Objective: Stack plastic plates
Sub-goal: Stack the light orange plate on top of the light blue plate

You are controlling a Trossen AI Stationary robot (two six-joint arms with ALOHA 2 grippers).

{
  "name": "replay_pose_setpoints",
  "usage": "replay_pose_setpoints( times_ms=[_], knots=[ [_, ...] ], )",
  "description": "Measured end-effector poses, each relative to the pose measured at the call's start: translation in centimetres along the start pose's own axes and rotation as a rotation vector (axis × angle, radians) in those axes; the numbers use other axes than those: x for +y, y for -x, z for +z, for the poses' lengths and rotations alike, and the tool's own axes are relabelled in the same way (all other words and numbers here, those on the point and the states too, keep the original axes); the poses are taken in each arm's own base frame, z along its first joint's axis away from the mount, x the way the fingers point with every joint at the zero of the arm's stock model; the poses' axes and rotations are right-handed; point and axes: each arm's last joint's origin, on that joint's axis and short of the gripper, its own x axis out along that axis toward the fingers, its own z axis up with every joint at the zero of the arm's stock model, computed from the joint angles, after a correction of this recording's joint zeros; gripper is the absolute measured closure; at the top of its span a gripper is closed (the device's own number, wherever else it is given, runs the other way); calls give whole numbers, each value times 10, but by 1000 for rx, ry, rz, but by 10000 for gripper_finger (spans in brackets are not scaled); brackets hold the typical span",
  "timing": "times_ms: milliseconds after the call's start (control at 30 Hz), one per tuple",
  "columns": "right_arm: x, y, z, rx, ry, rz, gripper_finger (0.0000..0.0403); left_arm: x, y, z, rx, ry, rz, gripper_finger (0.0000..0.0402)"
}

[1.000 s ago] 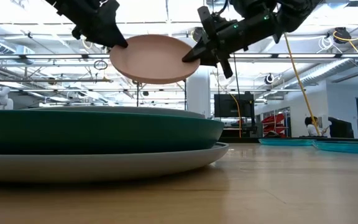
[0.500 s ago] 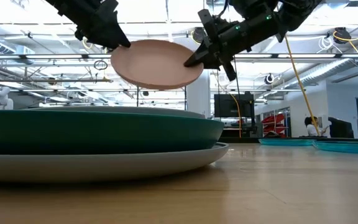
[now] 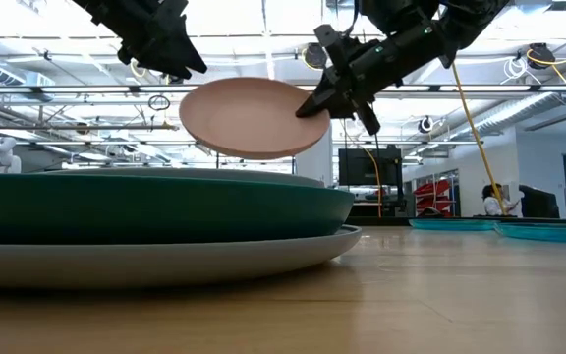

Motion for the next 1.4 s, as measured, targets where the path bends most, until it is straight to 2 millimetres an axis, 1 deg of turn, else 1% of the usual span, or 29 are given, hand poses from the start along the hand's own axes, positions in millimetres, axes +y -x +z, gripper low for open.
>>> replay_pose_setpoints(
  times_ms=[100, 167, 267, 400, 567, 700, 800, 967, 1100, 1400],
  knots=[
    [0, 0, -3, 52, -32, 27, 386, 0, 0, 0, 1, -1, -3, 135],
    [1, 0, -5, 103, -66, 78, 386, 0, 0, 0, 1, -3, -4, 135],
    [6, 1, -10, 182, -118, 158, 386, 0, 0, 0, 2, -21, -5, 135],
    [14, 4, -20, 246, -144, 171, 384, 0, 0, 0, 3, -27, -5, 135],
    [28, 7, -29, 265, -150, 200, 381, 0, 0, 0, 3, -32, -6, 135],
    [35, 9, -35, 243, -137, 174, 379, 0, 0, 0, 3, -39, -6, 135],
    [38, 7, -41, 242, -124, 153, 373, 0, 0, 0, 3, -39, -6, 135],
    [40, -2, -54, 278, -131, 143, 364, 0, 0, 0, 3, -40, -6, 135],
    [38, -7, -59, 293, -129, 130, 341, 0, 0, 0, 3, -39, -6, 135],
    [41, -8, -56, 256, -102, 171, 258, 0, 0, 0, 4, -39, -6, 135]
  ],
)
